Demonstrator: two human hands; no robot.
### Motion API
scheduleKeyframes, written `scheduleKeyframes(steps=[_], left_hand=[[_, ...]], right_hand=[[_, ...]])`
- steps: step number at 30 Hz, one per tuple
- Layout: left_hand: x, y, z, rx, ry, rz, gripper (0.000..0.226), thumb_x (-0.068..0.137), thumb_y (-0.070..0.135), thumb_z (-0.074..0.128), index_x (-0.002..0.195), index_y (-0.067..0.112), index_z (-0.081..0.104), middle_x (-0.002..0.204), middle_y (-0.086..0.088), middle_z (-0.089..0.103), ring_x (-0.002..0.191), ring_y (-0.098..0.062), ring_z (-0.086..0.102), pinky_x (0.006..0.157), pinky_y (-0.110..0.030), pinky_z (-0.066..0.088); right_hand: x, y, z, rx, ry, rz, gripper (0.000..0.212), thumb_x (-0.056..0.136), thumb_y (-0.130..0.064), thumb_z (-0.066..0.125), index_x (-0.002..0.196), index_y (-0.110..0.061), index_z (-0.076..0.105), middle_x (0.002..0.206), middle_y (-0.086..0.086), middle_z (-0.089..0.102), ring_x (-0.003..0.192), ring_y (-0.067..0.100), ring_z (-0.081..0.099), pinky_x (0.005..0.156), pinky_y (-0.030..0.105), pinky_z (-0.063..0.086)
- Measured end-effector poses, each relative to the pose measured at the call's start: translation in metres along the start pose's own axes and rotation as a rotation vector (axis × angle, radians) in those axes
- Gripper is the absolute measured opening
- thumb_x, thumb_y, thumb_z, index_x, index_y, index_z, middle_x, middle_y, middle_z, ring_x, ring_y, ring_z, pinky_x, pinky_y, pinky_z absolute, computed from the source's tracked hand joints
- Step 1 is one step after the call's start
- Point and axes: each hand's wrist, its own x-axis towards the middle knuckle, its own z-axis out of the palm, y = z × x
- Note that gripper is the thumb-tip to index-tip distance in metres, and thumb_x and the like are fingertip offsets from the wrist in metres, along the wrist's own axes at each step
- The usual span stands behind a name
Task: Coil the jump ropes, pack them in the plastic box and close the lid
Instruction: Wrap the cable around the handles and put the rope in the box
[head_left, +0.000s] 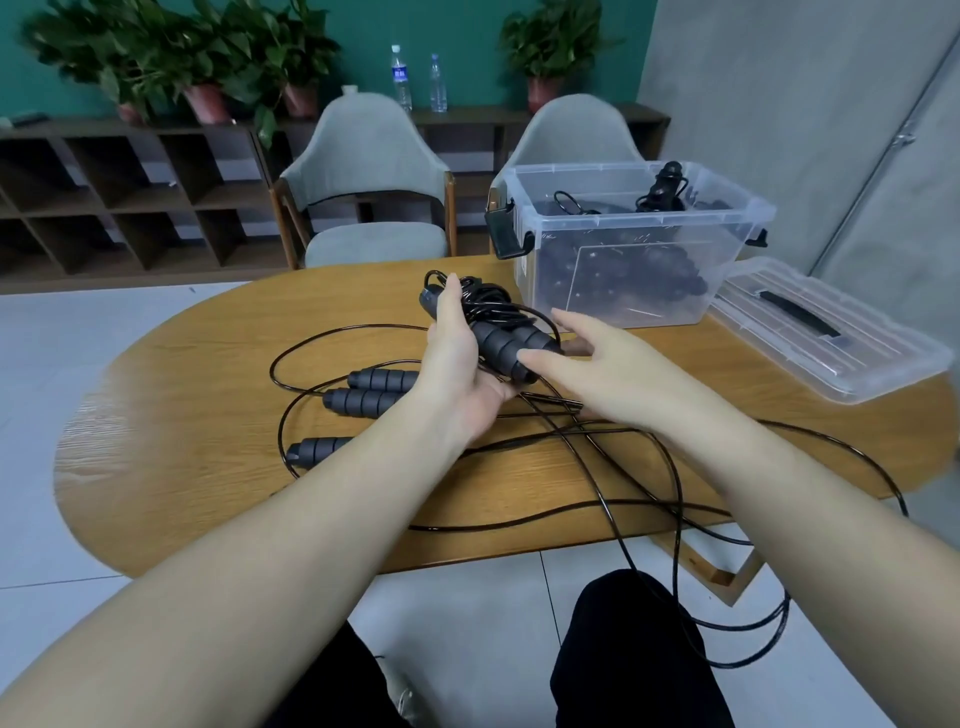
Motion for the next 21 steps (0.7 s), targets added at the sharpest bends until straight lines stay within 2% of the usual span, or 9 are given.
scheduleKeyframes(steps=[2,6,8,10,14,16,18,19,21], left_hand=[[0.000,0.000,0.007,0.005,-0.068,-0.017,0.085,0.081,0.078,0.058,0.143,0.021,0.048,0.125,-0.017,0.069,0.104,-0.038,0.072,0.076,-0.057,0.059],[-0.006,0.003,0.026,0.062,-0.194,-0.038,0.082,0.094,0.077,0.031,0.138,0.013,0.057,0.122,-0.015,0.071,0.108,-0.032,0.071,0.089,-0.046,0.057],[-0.008,0.007,0.038,0.062,-0.238,-0.025,0.075,0.098,0.070,0.029,0.135,0.013,0.060,0.121,-0.014,0.072,0.107,-0.030,0.072,0.092,-0.048,0.056],[-0.009,0.015,0.050,0.067,-0.272,-0.009,0.066,0.101,0.063,0.031,0.128,0.013,0.063,0.115,-0.014,0.074,0.102,-0.031,0.073,0.083,-0.049,0.060],[-0.003,0.036,0.075,0.164,-0.316,0.025,0.047,0.102,0.054,0.040,0.117,0.016,0.064,0.097,-0.011,0.078,0.108,-0.038,0.070,0.081,-0.053,0.060],[0.004,0.049,0.091,0.281,-0.300,0.028,0.047,0.103,0.052,0.039,0.121,0.016,0.063,0.104,-0.014,0.076,0.105,-0.041,0.070,0.080,-0.055,0.060],[0.013,0.062,0.106,0.359,-0.275,0.010,0.051,0.103,0.052,0.039,0.132,0.015,0.058,0.121,-0.018,0.067,0.101,-0.043,0.071,0.074,-0.055,0.061],[0.019,0.068,0.112,0.393,-0.263,0.005,0.052,0.103,0.052,0.039,0.133,0.014,0.057,0.125,-0.019,0.064,0.097,-0.044,0.072,0.071,-0.052,0.062],[0.032,0.077,0.123,0.464,-0.245,0.013,0.050,0.103,0.051,0.038,0.127,0.012,0.058,0.126,-0.021,0.063,0.093,-0.043,0.073,0.069,-0.046,0.063]], right_hand=[[0.004,-0.001,-0.003,0.038,0.005,-0.038,0.088,0.082,-0.064,0.065,0.155,-0.037,0.025,0.150,-0.012,0.045,0.128,0.011,0.052,0.104,0.039,0.049],[0.019,-0.005,-0.016,0.113,0.071,-0.122,0.097,0.074,-0.056,0.079,0.153,-0.038,0.025,0.137,-0.018,0.050,0.119,-0.003,0.047,0.093,0.012,0.036],[0.030,-0.009,-0.026,0.072,0.083,-0.136,0.093,0.070,-0.056,0.081,0.148,-0.037,0.035,0.137,-0.018,0.052,0.119,-0.002,0.050,0.098,0.018,0.041],[0.044,-0.013,-0.039,0.052,0.112,-0.113,0.086,0.069,-0.054,0.082,0.144,-0.037,0.042,0.129,-0.021,0.054,0.114,0.002,0.054,0.094,0.027,0.049],[0.072,-0.022,-0.074,0.155,0.078,-0.030,0.075,0.065,-0.053,0.084,0.133,-0.042,0.053,0.123,-0.016,0.065,0.106,0.008,0.064,0.088,0.030,0.054],[0.086,-0.027,-0.091,0.172,-0.053,0.004,0.053,0.073,-0.045,0.083,0.121,-0.037,0.062,0.109,-0.008,0.074,0.096,0.013,0.071,0.086,0.035,0.057],[0.104,-0.029,-0.106,0.239,-0.124,0.033,0.045,0.077,-0.041,0.080,0.118,-0.032,0.065,0.104,-0.003,0.077,0.097,0.019,0.073,0.089,0.040,0.058],[0.112,-0.029,-0.113,0.303,-0.128,0.061,0.043,0.079,-0.039,0.079,0.118,-0.029,0.065,0.101,-0.001,0.077,0.095,0.020,0.074,0.088,0.039,0.058],[0.125,-0.029,-0.125,0.415,-0.094,0.120,0.033,0.085,-0.037,0.074,0.114,-0.022,0.065,0.087,-0.002,0.078,0.076,0.012,0.075,0.072,0.027,0.061]])
